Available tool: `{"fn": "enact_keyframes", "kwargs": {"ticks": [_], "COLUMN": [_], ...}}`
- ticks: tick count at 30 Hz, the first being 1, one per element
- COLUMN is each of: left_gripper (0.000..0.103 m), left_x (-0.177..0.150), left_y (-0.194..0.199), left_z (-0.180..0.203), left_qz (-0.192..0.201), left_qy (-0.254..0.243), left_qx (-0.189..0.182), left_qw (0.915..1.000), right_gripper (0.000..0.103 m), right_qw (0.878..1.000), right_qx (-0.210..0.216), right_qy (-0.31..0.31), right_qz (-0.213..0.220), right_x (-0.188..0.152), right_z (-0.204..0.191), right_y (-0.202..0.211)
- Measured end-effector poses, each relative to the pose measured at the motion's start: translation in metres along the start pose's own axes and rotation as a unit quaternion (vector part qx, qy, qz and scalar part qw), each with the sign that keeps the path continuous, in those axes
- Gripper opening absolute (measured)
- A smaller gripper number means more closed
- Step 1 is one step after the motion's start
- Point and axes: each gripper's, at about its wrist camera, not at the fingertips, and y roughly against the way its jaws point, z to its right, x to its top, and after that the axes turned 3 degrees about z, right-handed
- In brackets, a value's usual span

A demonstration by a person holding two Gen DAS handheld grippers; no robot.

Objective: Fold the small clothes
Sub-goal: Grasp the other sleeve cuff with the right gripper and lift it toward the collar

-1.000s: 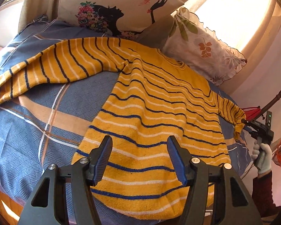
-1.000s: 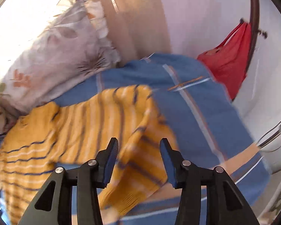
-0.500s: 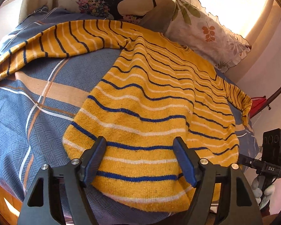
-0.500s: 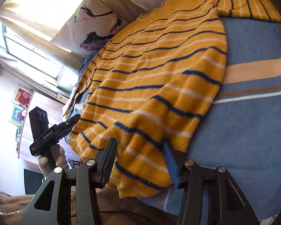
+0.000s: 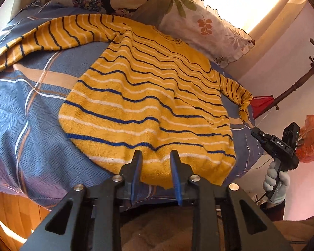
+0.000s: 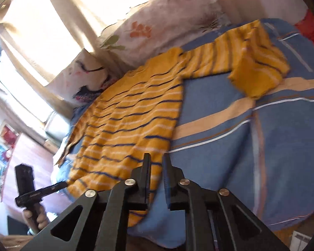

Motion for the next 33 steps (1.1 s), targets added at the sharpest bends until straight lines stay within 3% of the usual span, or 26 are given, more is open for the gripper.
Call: {"fn": "enact_keyframes", "kwargs": {"ticks": [1,2,3,5,11,12,13,14,20,24,29,31,33], "left_gripper": [0.033,0.036,0.037,0.041,0.045,0.045,0.045,0.045,0.045,0.046,0.046,0.046,0.047], "left_x": [0.002,0.006,0.009,0.016,0.037,0.040,0.043,0.047,0.066,0.074,0.077,0.077,0.077], "left_y": [0.001,0.002,0.003,0.003,-0.006,-0.008,-0.010,-0.012,-0.022,-0.027,-0.030,-0.028,-0.026], "left_z": [-0.003,-0.006,-0.007,-0.008,0.005,0.008,0.012,0.015,0.026,0.027,0.020,0.014,0.008], "left_qz": [0.006,0.014,0.022,0.032,0.041,0.042,0.043,0.045,0.053,0.057,0.054,0.056,0.061], "left_qy": [0.006,0.010,0.012,0.016,0.002,-0.004,-0.009,-0.013,-0.024,-0.022,-0.012,-0.009,-0.005], "left_qx": [0.008,0.017,0.026,0.033,0.038,0.042,0.044,0.043,0.029,0.018,0.012,0.014,0.018], "left_qw": [0.9999,0.9997,0.9994,0.9988,0.9984,0.9982,0.9981,0.9980,0.9979,0.9980,0.9984,0.9983,0.9980], "right_gripper": [0.047,0.066,0.072,0.072,0.072,0.063,0.046,0.015,0.010,0.009,0.008,0.008,0.008], "right_qw": [0.999,0.994,0.985,0.965,0.929,0.930,0.934,0.937,0.945,0.932,0.920,0.927,0.948], "right_qx": [-0.039,-0.087,-0.140,-0.212,-0.280,-0.282,-0.274,-0.269,-0.301,-0.338,-0.361,-0.340,-0.279], "right_qy": [0.018,0.044,0.076,0.136,0.232,0.229,0.225,0.219,0.083,-0.013,-0.072,-0.085,-0.093], "right_qz": [0.023,0.045,0.063,0.072,0.065,0.048,0.047,0.049,0.099,0.132,0.137,0.132,0.121], "right_x": [0.009,0.017,0.022,0.030,0.038,0.043,0.049,0.055,0.132,0.171,0.192,0.199,0.202], "right_z": [0.004,0.007,0.008,0.011,0.016,0.020,0.023,0.028,0.099,0.158,0.195,0.191,0.173], "right_y": [0.001,0.000,-0.005,-0.021,-0.078,-0.083,-0.083,-0.081,-0.022,0.023,0.043,0.043,0.036]}}
